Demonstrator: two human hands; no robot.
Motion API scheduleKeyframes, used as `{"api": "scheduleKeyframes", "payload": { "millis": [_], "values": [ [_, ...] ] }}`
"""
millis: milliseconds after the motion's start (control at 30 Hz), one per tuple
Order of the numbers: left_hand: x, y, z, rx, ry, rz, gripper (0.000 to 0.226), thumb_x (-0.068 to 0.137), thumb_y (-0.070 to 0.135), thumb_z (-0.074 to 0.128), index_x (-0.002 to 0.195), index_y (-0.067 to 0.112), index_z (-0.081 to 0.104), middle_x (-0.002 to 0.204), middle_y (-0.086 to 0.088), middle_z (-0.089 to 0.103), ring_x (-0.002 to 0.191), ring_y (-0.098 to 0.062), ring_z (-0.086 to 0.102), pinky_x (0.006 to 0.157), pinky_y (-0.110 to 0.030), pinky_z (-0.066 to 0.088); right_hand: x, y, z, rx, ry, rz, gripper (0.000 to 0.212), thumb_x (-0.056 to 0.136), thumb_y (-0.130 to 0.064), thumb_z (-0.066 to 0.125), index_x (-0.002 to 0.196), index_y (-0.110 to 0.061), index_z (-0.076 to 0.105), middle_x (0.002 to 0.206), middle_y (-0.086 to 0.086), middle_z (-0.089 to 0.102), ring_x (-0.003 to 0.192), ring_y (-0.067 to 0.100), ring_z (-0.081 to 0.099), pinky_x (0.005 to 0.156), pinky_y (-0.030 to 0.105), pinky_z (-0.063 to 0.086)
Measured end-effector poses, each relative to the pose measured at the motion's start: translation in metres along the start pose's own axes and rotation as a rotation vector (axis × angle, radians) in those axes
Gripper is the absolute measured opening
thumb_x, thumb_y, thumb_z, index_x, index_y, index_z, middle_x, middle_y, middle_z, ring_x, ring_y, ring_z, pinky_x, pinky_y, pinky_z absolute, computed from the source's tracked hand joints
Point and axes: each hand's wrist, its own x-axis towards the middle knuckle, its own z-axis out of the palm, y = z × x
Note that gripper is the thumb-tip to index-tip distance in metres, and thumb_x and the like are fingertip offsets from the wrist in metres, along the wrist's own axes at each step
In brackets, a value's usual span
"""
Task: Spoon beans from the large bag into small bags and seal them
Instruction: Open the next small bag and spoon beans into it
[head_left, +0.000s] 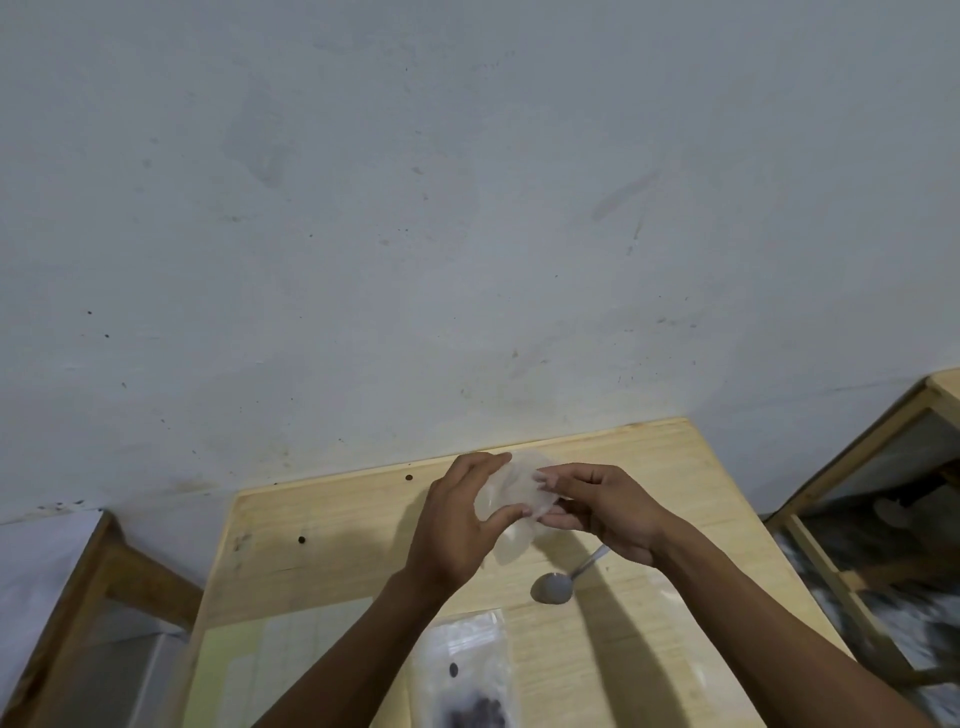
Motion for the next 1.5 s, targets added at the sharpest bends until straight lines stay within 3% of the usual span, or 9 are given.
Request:
{"api": "scheduleKeyframes", "payload": {
  "millis": [100,233,367,467,700,800,933,1267,1500],
  "values": [
    [-0.001,-0.008,-0.002,-0.003,0.016,-0.029,0.06,0.077,0.05,0.078,0.13,0.026,0.062,0.122,0.016,0.06,0.112,-0.004,0.058,0.099,-0.03,0.048,0.003,0.007,-0.016,-0.061,0.09,-0.03,0.021,0.093,-0.013,0.064,0.109,-0.001,0.071,0.091,0.015,0.072,0.085,0.029,0.071,0.079,0.032,0.06],
    [-0.005,-0.024,-0.008,0.003,-0.009,-0.067,0.067,0.073,0.045,0.083,0.131,0.019,0.062,0.12,0.009,0.063,0.109,-0.007,0.058,0.096,-0.02,0.044,0.014,0.045,-0.056,-0.844,0.368,-0.093,0.017,0.09,-0.009,0.062,0.102,-0.012,0.074,0.089,0.002,0.069,0.083,0.018,0.065,0.07,0.021,0.045],
    [-0.005,-0.042,-0.01,0.051,-0.088,-0.085,0.074,0.07,0.051,0.079,0.132,0.014,0.062,0.115,0.007,0.062,0.104,-0.009,0.059,0.09,-0.011,0.041,0.016,0.087,-0.075,-1.438,0.249,-0.091,0.036,0.089,-0.017,0.058,0.123,-0.027,0.067,0.106,0.004,0.053,0.105,0.027,0.053,0.082,0.026,0.038],
    [-0.006,-0.051,-0.01,0.09,-0.157,-0.099,0.072,0.072,0.046,0.081,0.133,0.015,0.06,0.117,0.005,0.058,0.105,-0.01,0.056,0.094,-0.026,0.048,0.013,0.1,-0.079,-1.628,0.234,-0.155,0.027,0.094,-0.029,0.052,0.116,-0.032,0.067,0.11,0.002,0.051,0.107,0.026,0.047,0.082,0.032,0.039],
    [0.001,-0.062,-0.004,0.097,-0.262,-0.094,0.059,0.074,0.041,0.081,0.128,0.024,0.063,0.118,0.008,0.053,0.105,-0.011,0.055,0.095,-0.031,0.047,0.015,0.105,-0.083,-1.779,0.204,-0.211,0.007,0.088,-0.02,0.054,0.091,-0.024,0.059,0.097,-0.001,0.053,0.096,0.025,0.049,0.074,0.035,0.032],
    [0.007,-0.066,-0.002,0.096,-0.276,-0.084,0.059,0.074,0.041,0.081,0.127,0.022,0.065,0.117,0.008,0.053,0.105,-0.011,0.055,0.095,-0.033,0.047,0.006,0.086,-0.085,-1.527,0.089,-0.2,0.024,0.088,-0.009,0.043,0.085,-0.033,0.045,0.085,-0.012,0.053,0.084,0.016,0.052,0.076,0.034,0.034],
    [0.016,-0.073,0.001,0.109,-0.29,-0.066,0.058,0.072,0.044,0.081,0.123,0.021,0.066,0.118,0.013,0.053,0.105,-0.011,0.057,0.093,-0.033,0.049,0.0,0.063,-0.098,-1.157,0.363,-0.331,0.018,0.096,-0.016,0.05,0.09,-0.033,0.05,0.087,-0.012,0.058,0.069,0.01,0.054,0.063,0.034,0.045],
    [0.057,-0.067,0.031,0.311,-0.655,0.022,0.064,0.076,0.058,0.072,0.132,0.03,0.059,0.146,0.015,0.047,0.127,-0.011,0.05,0.107,-0.037,0.04,0.029,0.027,-0.063,-1.774,0.29,-0.109,0.028,0.09,-0.004,0.042,0.112,-0.015,0.055,0.105,0.005,0.05,0.073,0.034,0.058,0.055,0.037,0.039],
    [0.042,-0.076,0.04,0.291,-0.727,0.058,0.065,0.078,0.052,0.074,0.134,0.024,0.055,0.138,0.009,0.056,0.125,-0.011,0.051,0.105,-0.033,0.042,0.032,0.024,-0.061,-1.742,0.438,-0.077,0.029,0.09,0.0,0.039,0.112,-0.013,0.053,0.099,0.005,0.043,0.059,0.031,0.041,0.053,0.037,0.036]
  ]
}}
